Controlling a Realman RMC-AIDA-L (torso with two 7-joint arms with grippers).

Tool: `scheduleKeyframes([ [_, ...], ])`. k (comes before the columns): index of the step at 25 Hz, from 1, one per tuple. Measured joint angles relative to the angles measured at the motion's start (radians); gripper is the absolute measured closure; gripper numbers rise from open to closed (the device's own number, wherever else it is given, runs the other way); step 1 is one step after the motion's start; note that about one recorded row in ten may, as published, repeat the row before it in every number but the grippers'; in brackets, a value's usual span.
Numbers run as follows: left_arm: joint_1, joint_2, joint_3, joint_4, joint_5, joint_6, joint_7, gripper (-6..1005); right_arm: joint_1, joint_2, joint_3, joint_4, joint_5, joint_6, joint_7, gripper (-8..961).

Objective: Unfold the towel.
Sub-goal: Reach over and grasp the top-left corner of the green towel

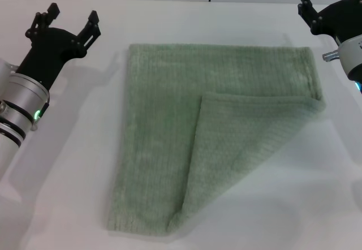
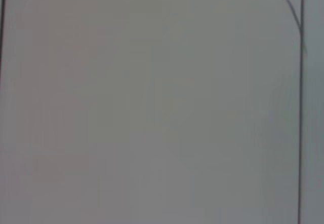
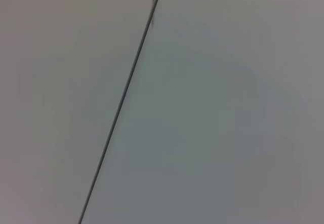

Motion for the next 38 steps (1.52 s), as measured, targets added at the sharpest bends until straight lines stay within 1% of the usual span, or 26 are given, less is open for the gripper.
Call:
scheduleKeyframes([
  [10,-0.014,0.000,0.013,0.000,0.001,-0.007,-0.004,156,0.000,0.001,0.000,0.000,0.000,0.000,0.000,193],
  [38,-0.007,-0.002,0.013,-0.007,-0.005,-0.009,-0.008,180,0.000,0.001,0.000,-0.004,0.000,0.005,0.000,193],
])
